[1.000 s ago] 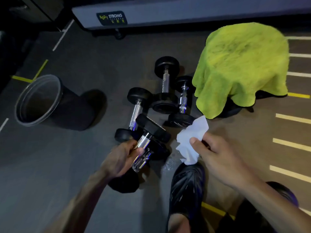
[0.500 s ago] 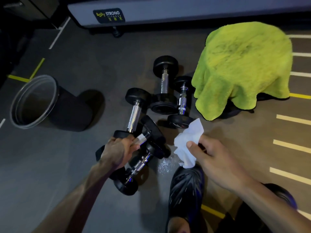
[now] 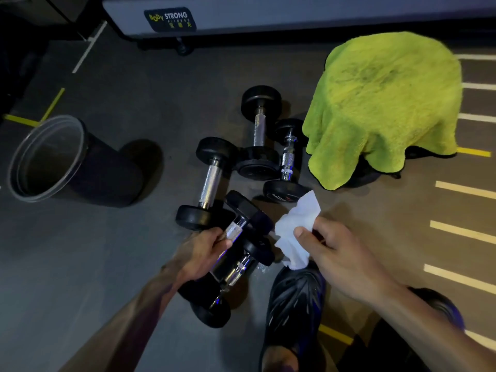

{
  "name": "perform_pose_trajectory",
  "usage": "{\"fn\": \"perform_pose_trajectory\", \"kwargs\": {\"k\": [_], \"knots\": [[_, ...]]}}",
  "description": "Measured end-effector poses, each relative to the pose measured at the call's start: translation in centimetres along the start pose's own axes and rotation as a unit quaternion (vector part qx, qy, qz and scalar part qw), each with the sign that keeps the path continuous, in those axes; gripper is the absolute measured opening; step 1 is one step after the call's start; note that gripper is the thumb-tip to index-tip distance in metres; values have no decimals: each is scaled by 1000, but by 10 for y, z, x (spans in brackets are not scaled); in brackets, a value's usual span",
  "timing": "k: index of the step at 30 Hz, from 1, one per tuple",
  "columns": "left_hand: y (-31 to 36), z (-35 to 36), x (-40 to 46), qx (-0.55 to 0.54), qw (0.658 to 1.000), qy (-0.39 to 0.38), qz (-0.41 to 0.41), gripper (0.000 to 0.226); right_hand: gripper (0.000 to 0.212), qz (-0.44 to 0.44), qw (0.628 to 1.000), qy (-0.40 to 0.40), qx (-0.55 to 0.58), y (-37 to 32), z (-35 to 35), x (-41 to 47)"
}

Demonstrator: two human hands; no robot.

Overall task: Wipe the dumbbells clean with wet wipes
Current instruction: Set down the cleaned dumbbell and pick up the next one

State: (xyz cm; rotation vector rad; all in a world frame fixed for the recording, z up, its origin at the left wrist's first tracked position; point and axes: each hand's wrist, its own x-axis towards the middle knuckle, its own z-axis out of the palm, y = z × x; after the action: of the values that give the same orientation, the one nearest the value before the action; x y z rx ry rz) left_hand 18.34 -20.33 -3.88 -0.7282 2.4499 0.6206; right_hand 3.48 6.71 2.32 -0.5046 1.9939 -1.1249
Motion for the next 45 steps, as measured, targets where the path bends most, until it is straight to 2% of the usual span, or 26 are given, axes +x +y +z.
{"fn": "perform_pose_trajectory", "kwargs": {"k": [7, 10, 18, 23, 26, 28, 30, 34, 37, 39, 41, 43, 45], "knots": [[10, -6, 16, 98, 995, -4, -31, 28, 48, 13, 1000, 4, -9, 3, -1, 3], [12, 5, 12, 70, 997, -20, -39, 21, 48, 15, 1000, 3, -12, 1, -3, 8], [4, 14, 16, 36, 998, -38, -44, 20, 40, -10, 1000, 8, -2, -3, -3, 17], [-9, 19, 20, -12, 998, -54, -23, 27, 58, -25, 999, 22, 13, 2, -7, 18], [-9, 28, 17, -28, 998, -52, -13, 17, 60, -16, 1000, 20, 17, 4, -6, 20], [-10, 34, 16, -48, 998, -40, -18, 13, 58, -12, 1000, 24, 12, 3, -6, 21], [-10, 34, 14, -54, 998, -24, -27, 23, 52, -18, 999, 28, 16, 3, -6, 23], [-5, 19, 15, -6, 999, -48, 4, 19, 38, -24, 998, 47, 26, 4, -6, 26], [5, -9, 24, -50, 998, 6, 41, 15, 18, -30, 998, 57, 19, 8, -8, 27], [23, -35, 31, -40, 996, 27, 69, 10, 21, -34, 997, 70, 11, 10, -11, 26], [51, -61, 37, -118, 987, 68, 82, 8, 24, -43, 995, 86, 12, 10, -15, 24], [78, -80, 51, -178, 971, 129, 91, 5, 17, -63, 993, 100, 20, 8, -22, 25], [101, -92, 74, -172, 969, 152, 95, 6, 20, -71, 990, 114, 29, 8, -29, 28]]}}
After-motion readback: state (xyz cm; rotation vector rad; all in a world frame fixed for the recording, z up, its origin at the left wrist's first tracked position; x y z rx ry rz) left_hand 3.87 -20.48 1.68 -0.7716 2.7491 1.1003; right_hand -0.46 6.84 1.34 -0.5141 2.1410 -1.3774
